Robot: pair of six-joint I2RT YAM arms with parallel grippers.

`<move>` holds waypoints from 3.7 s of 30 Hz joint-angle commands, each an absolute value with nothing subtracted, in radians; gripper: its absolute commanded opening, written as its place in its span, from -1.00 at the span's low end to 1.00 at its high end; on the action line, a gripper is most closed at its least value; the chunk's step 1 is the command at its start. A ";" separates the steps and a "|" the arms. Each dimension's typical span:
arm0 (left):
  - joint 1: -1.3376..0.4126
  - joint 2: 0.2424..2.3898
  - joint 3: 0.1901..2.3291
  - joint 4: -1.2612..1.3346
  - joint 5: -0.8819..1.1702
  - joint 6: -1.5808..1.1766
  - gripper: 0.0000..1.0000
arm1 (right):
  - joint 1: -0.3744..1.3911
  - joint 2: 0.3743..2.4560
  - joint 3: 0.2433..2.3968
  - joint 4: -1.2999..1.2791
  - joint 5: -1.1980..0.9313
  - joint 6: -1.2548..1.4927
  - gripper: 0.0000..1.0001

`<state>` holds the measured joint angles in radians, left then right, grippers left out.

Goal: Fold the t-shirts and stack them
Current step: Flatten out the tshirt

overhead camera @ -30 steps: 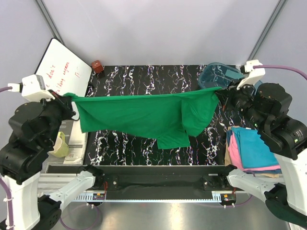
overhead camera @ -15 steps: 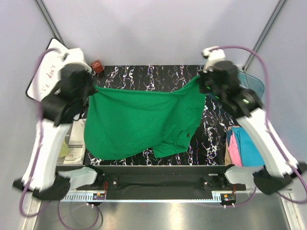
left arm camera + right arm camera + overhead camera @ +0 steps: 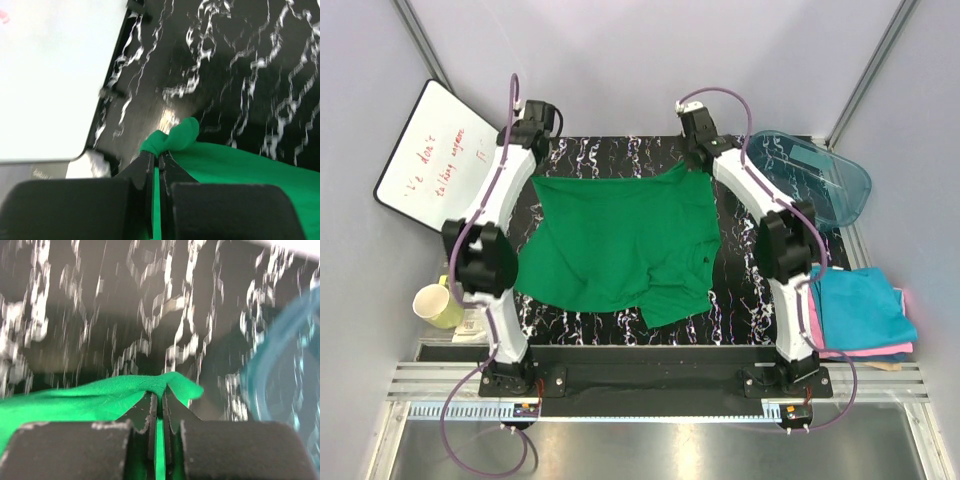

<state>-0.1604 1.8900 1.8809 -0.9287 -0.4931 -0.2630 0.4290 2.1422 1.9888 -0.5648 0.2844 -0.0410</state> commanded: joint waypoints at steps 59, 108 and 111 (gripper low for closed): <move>-0.294 0.941 1.914 -0.960 -0.356 -0.196 -1.00 | 0.420 1.213 2.298 -0.845 -0.060 0.104 -1.00; -0.094 2.142 2.120 -0.887 -0.255 -0.215 -1.00 | 0.325 2.410 2.444 -0.675 -0.006 0.090 -1.00; -0.094 2.097 2.030 -0.893 -0.274 -0.232 -1.00 | 0.325 2.356 2.367 -0.695 -0.006 0.092 -1.00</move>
<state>-0.0978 2.1902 2.0953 -0.8803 -0.2428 -0.2287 0.3279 2.4561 2.4336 -0.6601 -0.0120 0.0814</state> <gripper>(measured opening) 0.022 0.061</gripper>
